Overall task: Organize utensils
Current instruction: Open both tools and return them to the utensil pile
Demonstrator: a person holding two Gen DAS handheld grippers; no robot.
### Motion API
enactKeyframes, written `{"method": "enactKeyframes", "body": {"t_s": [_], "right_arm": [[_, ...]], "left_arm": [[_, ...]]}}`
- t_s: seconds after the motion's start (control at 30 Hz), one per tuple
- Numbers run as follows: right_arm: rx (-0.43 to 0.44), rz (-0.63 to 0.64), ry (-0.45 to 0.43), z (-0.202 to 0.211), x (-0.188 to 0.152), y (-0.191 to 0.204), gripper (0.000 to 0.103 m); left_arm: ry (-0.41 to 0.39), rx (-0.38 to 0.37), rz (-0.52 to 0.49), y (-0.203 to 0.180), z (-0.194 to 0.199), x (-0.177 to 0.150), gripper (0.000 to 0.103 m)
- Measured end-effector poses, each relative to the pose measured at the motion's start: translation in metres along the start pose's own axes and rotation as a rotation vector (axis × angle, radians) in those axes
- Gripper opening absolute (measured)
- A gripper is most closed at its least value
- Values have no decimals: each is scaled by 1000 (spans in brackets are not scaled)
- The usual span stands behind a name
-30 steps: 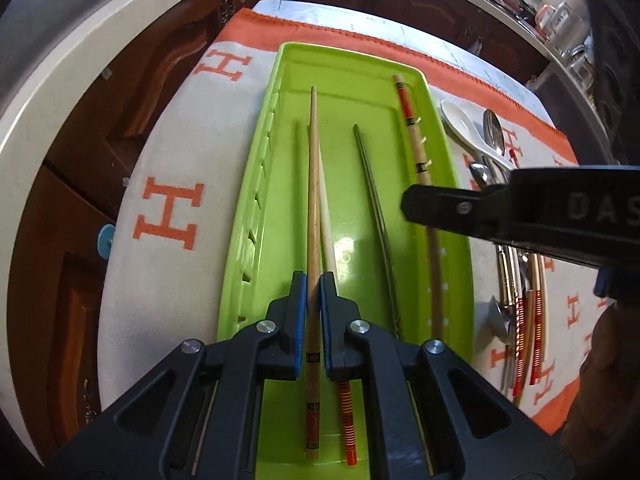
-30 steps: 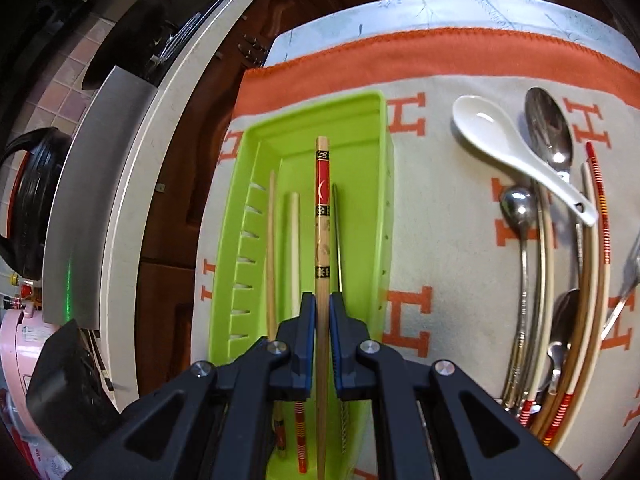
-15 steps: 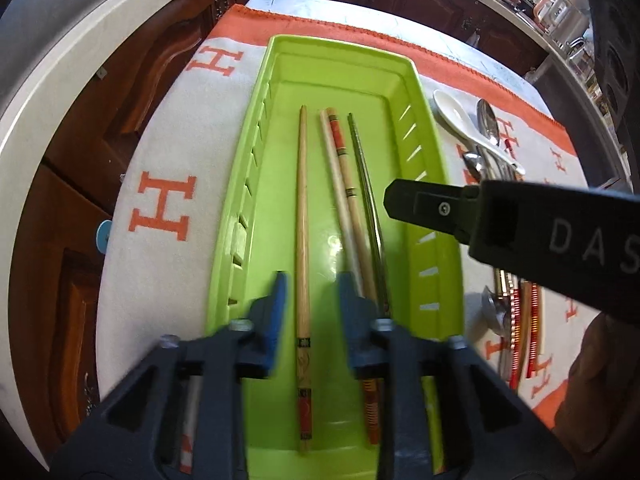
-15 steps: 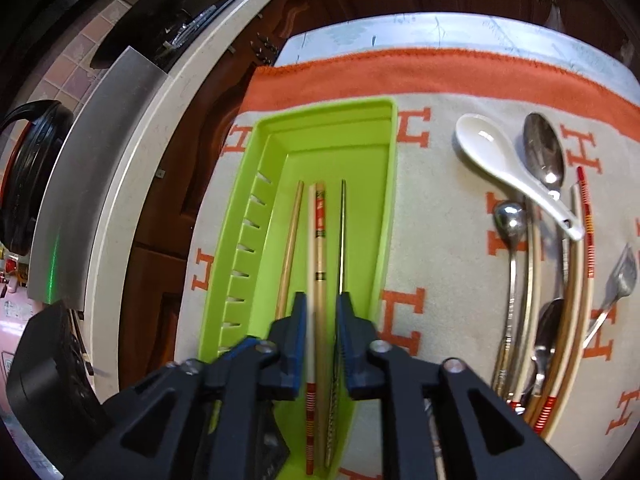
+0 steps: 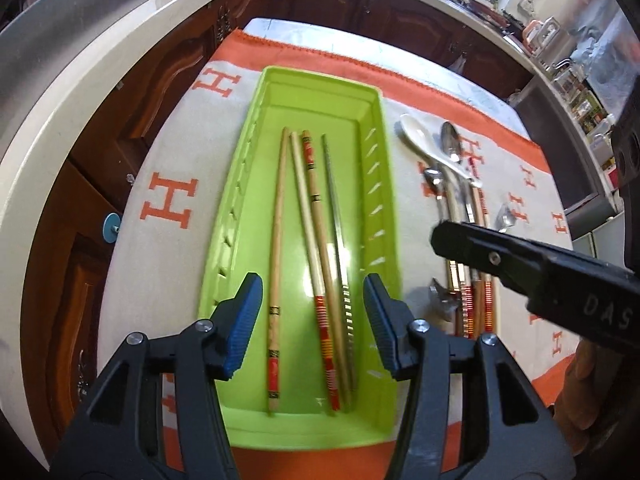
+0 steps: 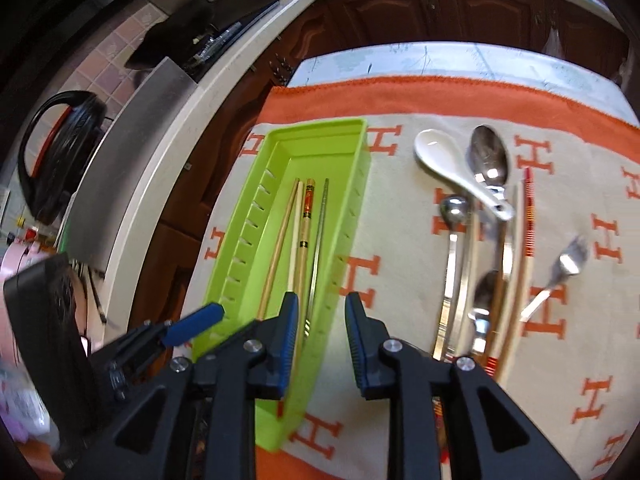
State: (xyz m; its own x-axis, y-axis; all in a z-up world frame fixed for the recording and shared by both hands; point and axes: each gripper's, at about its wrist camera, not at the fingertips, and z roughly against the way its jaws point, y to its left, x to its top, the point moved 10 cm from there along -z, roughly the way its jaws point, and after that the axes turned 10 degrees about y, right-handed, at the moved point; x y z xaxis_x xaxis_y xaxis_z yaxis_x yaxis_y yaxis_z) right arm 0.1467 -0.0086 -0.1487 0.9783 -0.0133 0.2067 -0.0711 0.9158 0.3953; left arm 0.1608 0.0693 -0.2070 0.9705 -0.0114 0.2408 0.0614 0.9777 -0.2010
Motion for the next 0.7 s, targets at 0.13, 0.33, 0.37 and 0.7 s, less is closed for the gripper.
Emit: {"method": "enactKeyframes", "body": {"t_s": [0.13,0.33,0.37,0.7], "right_arm": [[-5,9,-34,23,-14,-15,24],[2,-23,-54,50,-25,-45,24],[4,-31,-57,54,-25,-51,24],[-21,-53,-73,94,-6,-98,24]], "left_arm": [[9,-26,-5,-15,7,-4,50],[28,-54,-65,-50,17,-6,50],[30,-56,-75,-56,19,-5,50],[36,-68,-157,-118,25,25,50]]}}
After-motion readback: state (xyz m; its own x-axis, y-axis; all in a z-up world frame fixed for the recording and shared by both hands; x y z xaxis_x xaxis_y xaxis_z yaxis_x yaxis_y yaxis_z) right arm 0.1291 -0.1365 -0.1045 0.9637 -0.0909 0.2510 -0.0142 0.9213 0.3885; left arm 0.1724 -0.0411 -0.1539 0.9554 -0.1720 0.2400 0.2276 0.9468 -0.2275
